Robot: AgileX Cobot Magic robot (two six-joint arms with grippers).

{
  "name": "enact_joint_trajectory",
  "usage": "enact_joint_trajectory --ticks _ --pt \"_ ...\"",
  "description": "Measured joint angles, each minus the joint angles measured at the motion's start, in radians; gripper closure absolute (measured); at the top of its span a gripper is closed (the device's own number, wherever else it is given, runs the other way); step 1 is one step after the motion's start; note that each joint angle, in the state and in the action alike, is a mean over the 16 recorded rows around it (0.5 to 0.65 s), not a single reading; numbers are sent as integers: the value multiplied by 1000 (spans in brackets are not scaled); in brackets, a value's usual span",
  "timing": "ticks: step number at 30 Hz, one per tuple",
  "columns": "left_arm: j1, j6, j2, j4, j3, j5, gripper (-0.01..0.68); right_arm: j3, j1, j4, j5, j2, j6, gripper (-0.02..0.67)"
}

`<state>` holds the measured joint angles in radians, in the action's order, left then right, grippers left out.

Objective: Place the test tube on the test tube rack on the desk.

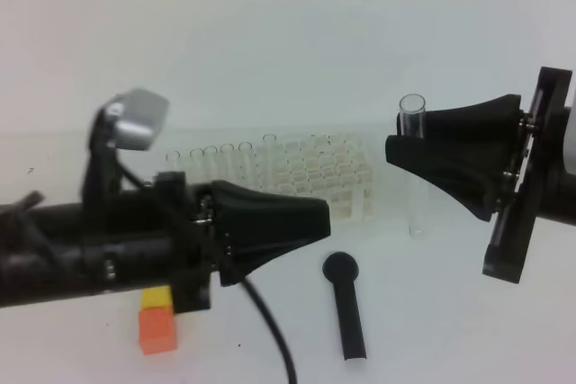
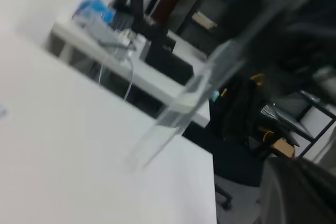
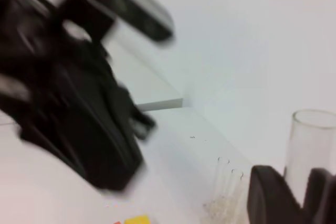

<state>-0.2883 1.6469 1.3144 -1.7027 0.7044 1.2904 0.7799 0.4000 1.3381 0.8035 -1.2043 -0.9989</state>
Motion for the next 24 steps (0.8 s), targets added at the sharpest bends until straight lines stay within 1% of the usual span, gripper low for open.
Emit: enact_joint_trajectory --ticks 5,7,10,13,17,21,24 --pt "0 -47 -170 17 0 -52 673 0 0 10 -10 10 -7 526" --pt "0 -67 -240 31 0 -102 673 0 0 11 -14 11 -8 526" --pt "0 -95 -338 66 0 -223 673 -1 0 12 -20 11 -10 526" --pt "0 -118 -419 103 0 -397 673 -1 0 12 -24 11 -12 526" --pt "0 -119 -489 137 -1 -684 673 -2 0 12 -28 11 -18 526" --pt "0 -68 -515 114 -3 -982 673 -2 0 13 -30 11 -28 526" --pt "0 -20 -512 75 -5 -1160 673 -2 0 13 -30 11 -35 526"
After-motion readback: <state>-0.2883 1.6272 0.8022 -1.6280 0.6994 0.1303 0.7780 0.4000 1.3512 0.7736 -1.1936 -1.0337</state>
